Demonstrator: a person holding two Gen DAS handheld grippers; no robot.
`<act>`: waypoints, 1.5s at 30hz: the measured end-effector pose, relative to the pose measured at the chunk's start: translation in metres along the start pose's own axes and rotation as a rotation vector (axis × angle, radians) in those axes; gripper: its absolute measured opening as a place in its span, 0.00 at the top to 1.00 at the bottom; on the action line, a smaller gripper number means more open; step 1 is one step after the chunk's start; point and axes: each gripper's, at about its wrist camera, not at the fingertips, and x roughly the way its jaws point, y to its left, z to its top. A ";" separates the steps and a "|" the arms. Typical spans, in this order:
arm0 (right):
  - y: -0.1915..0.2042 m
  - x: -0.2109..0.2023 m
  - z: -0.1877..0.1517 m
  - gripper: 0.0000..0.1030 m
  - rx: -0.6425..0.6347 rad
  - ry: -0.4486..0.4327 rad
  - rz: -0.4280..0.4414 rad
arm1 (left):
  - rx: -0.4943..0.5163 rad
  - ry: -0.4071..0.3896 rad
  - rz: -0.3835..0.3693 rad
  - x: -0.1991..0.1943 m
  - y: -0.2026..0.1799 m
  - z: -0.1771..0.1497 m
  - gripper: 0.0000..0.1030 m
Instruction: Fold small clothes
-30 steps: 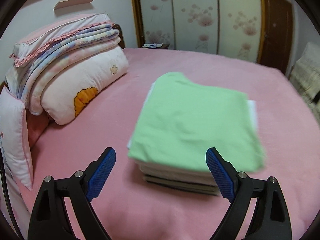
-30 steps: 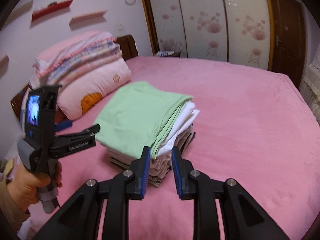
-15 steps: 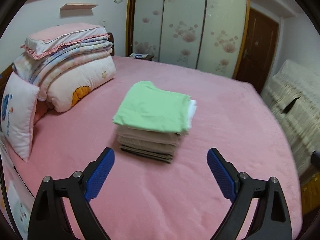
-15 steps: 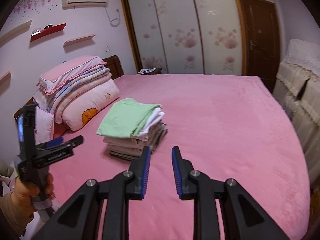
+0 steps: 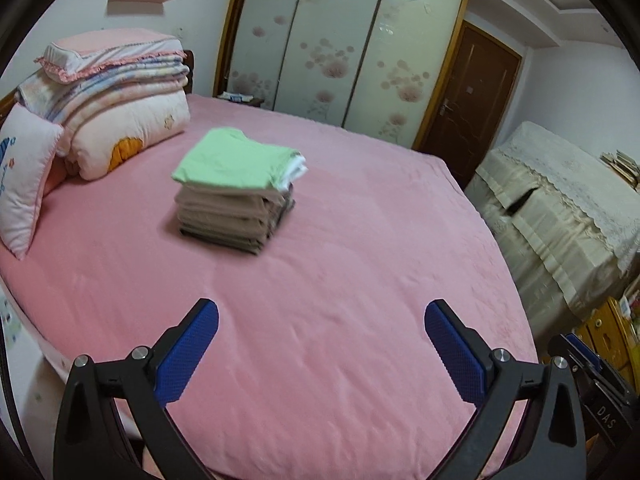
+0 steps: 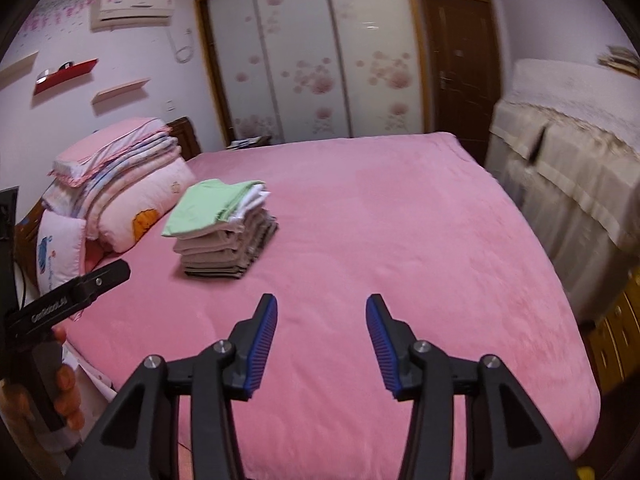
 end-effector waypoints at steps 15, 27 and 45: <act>-0.004 -0.029 -0.043 0.42 -0.020 -0.017 -0.083 | 0.142 0.061 0.044 -0.004 -0.062 -0.064 0.00; -0.003 -0.008 -0.053 0.41 -0.032 0.032 -0.082 | 0.172 0.072 0.062 0.004 -0.071 -0.062 0.01; 0.003 0.004 -0.060 0.41 -0.026 0.062 -0.079 | 0.171 0.093 0.108 0.008 -0.065 -0.067 0.01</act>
